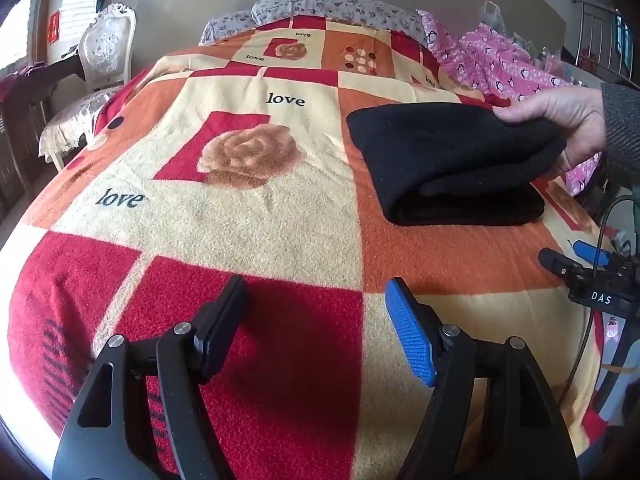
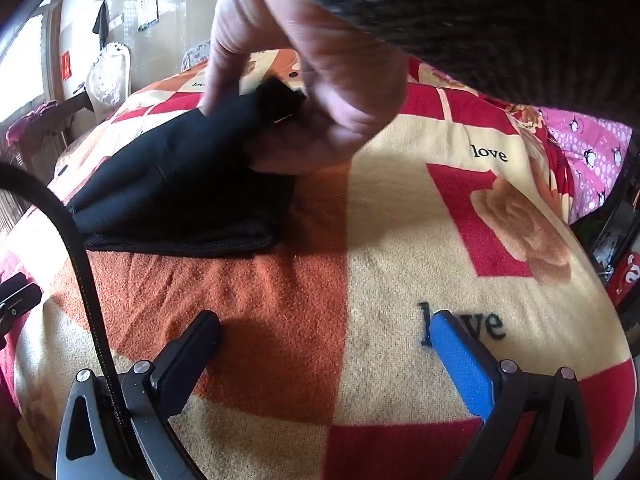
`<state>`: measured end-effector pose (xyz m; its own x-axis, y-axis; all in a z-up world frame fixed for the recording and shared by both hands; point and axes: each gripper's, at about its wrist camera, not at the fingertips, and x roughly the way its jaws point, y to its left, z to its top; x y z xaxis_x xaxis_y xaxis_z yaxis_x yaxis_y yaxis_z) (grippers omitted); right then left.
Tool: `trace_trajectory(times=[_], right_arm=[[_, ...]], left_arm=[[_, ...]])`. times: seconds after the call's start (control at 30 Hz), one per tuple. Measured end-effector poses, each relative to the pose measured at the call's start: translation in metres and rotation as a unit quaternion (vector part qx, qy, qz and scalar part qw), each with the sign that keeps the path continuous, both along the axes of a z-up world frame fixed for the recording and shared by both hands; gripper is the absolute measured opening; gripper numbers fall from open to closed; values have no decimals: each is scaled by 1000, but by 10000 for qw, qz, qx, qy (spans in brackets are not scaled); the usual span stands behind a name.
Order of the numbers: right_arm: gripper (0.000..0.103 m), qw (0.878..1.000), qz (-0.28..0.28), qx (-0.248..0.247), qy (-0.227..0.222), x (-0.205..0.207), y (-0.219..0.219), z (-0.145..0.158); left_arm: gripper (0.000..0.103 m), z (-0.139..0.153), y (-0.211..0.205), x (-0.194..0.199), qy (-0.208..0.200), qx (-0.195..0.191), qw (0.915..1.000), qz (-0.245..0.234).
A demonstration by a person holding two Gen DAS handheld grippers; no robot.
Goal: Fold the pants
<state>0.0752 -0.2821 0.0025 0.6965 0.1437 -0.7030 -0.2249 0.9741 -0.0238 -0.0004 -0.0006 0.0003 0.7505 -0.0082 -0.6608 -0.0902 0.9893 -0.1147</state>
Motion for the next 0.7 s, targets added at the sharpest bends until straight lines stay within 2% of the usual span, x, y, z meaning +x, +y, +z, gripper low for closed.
trace_trajectory(times=[0.07,0.17,0.23,0.3,0.43,0.5,0.53,0.6,0.63,0.7], right_arm=[[103,10000,0,2,-1,0,0,0],[103,10000,0,9,1,0,0,0],[103,10000,3,12,-1,0,-1,0],[103,10000,6,14,0,0,-1,1],[103,10000,0,17,12,1,-2,1],[103,10000,-8,16,15,2,-2,1],[103,10000,-11,18,18,2,-2,1],[103,10000,-20,19,22,1,-3,-1],[103,10000,-26,18,25,1,-3,-1],[103,10000,-29,19,26,1,-2,0]], left_arm=[[71,1,-1,-2,-34,-72,9999,-80],[71,4,-13,-2,-17,88,9999,-104],[71,5,-10,1,-104,37,9998,-147],[71,10,-7,-2,-269,-66,9994,-216],[71,16,-2,-5,-789,-211,9966,-37],[71,11,0,-3,-609,-337,9976,17],[71,6,1,0,-288,-320,9991,45],[71,0,1,5,85,-174,9997,162],[71,-2,1,5,175,-132,9996,170],[71,-2,1,4,105,-146,9997,165]])
